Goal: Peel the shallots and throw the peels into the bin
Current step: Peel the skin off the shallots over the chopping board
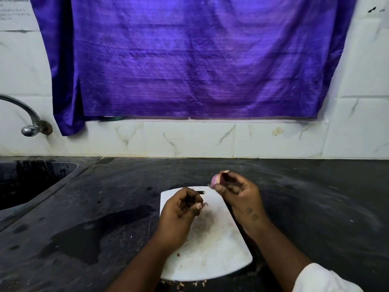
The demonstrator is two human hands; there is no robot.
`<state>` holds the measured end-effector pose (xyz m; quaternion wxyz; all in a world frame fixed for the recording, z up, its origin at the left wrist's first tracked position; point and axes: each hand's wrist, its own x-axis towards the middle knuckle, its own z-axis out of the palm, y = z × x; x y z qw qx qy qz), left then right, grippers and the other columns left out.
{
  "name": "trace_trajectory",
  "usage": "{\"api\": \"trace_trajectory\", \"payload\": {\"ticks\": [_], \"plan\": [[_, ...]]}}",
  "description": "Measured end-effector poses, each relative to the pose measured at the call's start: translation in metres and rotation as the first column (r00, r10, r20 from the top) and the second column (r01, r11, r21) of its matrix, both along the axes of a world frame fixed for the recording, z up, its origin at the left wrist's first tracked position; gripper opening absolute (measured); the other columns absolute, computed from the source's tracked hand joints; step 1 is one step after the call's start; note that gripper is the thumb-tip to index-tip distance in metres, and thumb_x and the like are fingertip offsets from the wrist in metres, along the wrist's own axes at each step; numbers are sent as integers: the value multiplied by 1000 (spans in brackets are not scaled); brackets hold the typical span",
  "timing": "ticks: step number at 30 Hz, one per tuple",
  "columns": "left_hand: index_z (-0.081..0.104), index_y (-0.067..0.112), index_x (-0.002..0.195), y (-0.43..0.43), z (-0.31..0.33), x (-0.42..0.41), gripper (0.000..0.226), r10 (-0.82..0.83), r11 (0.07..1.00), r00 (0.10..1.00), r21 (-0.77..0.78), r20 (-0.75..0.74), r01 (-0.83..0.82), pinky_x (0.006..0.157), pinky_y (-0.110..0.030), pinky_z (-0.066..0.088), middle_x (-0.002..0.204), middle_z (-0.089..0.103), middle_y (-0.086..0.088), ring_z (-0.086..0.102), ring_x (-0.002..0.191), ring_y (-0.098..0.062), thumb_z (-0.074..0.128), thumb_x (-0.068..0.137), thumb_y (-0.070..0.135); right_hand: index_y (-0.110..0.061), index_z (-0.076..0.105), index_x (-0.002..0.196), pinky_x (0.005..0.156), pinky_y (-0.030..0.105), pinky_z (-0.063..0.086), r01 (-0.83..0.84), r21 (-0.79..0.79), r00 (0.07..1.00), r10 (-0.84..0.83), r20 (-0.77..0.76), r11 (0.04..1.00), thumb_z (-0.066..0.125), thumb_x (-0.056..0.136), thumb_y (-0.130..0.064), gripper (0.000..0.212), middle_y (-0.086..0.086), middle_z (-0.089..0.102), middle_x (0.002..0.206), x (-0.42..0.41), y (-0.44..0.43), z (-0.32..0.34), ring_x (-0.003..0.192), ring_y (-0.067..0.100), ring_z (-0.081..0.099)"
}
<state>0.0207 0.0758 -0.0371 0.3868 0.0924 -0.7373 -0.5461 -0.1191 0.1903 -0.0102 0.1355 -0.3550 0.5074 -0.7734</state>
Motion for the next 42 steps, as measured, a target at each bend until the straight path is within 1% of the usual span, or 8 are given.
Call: {"api": "trace_trajectory", "payload": {"ticks": [5, 13, 16, 20, 27, 35, 37, 42], "plan": [[68, 23, 87, -6, -7, -4, 22, 67, 993, 993, -102, 101, -57, 80, -47, 58, 87, 74, 3, 72, 88, -27, 66, 94, 2, -12, 72, 114, 83, 32, 64, -244, -57, 947, 251, 201, 968, 76, 76, -14, 38, 8, 80, 104, -9, -2, 7, 91, 22, 77], [69, 25, 77, 1, 10, -6, 22, 247, 943, 966, -246, 75, -222, 66, -44, 57, 71, 71, 8, 67, 68, -12, 59, 96, 26, -9, 69, 115, 80, 34, 63, -333, -52, 909, 336, 247, 941, 73, 84, -8, 31, 19, 76, 111, 1, -7, -7, 94, 30, 76], [59, 30, 81, 4, 23, -9, 18, 350, 848, 934, -402, -67, -346, 58, -26, 49, 73, 61, 13, 60, 68, -7, 59, 94, 42, -7, 66, 121, 81, 35, 63, -306, -71, 909, 314, 274, 949, 71, 84, -8, 37, 21, 73, 115, 2, -7, -5, 95, 29, 75], [67, 23, 115, 6, 20, -17, 24, 291, 739, 947, -597, -136, -312, 81, -19, 54, 112, 65, 13, 65, 101, -4, 67, 95, 36, -6, 66, 122, 81, 34, 63, -296, -82, 912, 307, 273, 952, 69, 82, -10, 40, 23, 73, 114, 2, -4, -4, 97, 31, 73], [75, 13, 97, 4, 8, -16, 13, 348, 512, 889, -735, -297, -445, 73, -23, 47, 97, 71, -1, 66, 85, -17, 65, 95, 20, -7, 66, 117, 80, 34, 63, -234, -82, 936, 247, 248, 969, 72, 81, -15, 37, 19, 77, 109, 4, -5, -5, 95, 27, 75], [67, 23, 99, 6, 6, -11, 10, 236, 656, 968, -721, -88, -225, 71, -27, 53, 91, 65, 13, 61, 84, -5, 66, 94, 15, -4, 62, 116, 81, 36, 65, -113, -248, 880, 212, 424, 962, 57, 96, -6, 21, 24, 71, 104, -7, -5, 0, 85, 30, 77], [67, 30, 113, 6, 6, -9, 27, 252, 721, 966, -655, -55, -225, 70, -16, 48, 93, 63, 17, 58, 86, 1, 65, 91, 14, -3, 63, 122, 80, 36, 64, -155, -193, 886, 222, 407, 969, 51, 98, -6, 27, 29, 70, 113, -6, -5, -1, 94, 32, 74], [69, 32, 103, 4, 7, -9, 20, 278, 748, 959, -612, -61, -256, 72, -28, 52, 92, 68, 17, 64, 87, -5, 57, 90, 25, -7, 60, 135, 86, 39, 63, -208, -86, 909, 225, 352, 974, 38, 102, -5, 40, 32, 70, 121, -3, -8, -4, 106, 39, 72]]}}
